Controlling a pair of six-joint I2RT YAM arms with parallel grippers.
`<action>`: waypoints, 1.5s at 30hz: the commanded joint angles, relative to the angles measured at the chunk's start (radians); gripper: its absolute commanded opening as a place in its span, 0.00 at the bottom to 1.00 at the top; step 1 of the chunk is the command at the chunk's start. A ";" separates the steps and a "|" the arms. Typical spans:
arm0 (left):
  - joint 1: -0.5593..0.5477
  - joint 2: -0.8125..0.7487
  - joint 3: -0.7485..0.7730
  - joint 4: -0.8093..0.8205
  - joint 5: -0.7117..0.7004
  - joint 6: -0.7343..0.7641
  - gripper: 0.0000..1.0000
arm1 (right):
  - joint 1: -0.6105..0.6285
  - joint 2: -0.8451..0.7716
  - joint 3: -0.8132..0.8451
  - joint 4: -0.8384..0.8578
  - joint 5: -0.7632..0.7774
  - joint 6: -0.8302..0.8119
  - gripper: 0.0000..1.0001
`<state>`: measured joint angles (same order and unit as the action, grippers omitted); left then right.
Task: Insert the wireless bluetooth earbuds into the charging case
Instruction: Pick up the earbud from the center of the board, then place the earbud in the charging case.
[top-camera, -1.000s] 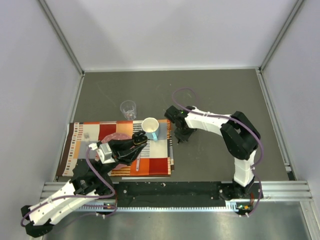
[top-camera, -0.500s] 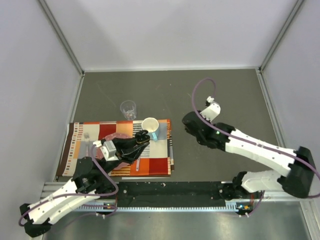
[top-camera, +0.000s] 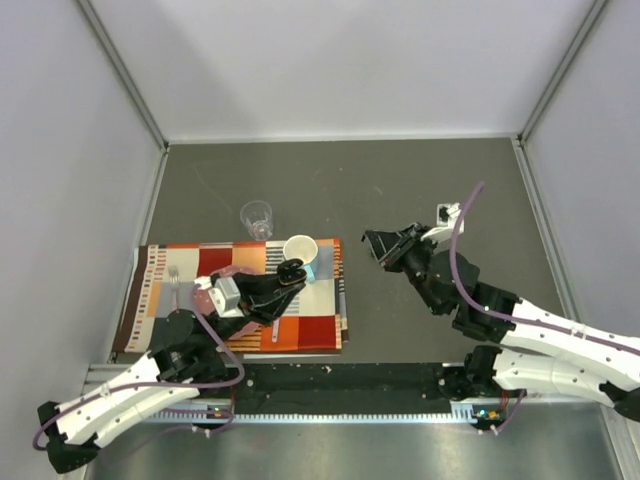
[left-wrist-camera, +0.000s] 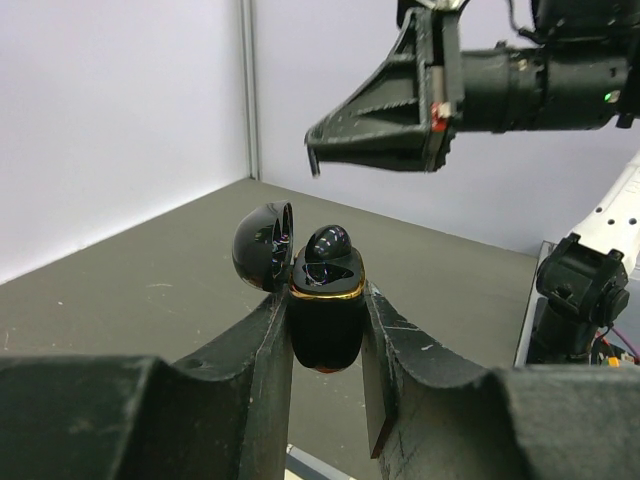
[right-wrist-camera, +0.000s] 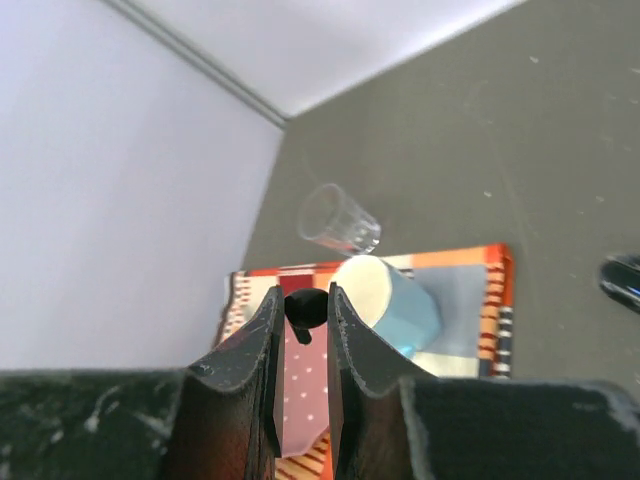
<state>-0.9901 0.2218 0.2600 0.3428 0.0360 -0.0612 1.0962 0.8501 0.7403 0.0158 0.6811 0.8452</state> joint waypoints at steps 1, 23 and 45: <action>0.002 0.024 0.035 0.093 0.018 -0.017 0.00 | 0.074 -0.036 0.014 0.257 -0.054 -0.167 0.00; 0.002 0.071 0.053 0.107 0.039 -0.008 0.00 | 0.332 0.222 0.188 0.451 -0.253 -0.492 0.00; 0.002 0.073 0.056 0.114 0.045 -0.011 0.00 | 0.338 0.308 0.223 0.408 -0.199 -0.474 0.00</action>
<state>-0.9901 0.2867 0.2733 0.4004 0.0643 -0.0685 1.4204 1.1492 0.9058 0.4034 0.4603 0.3775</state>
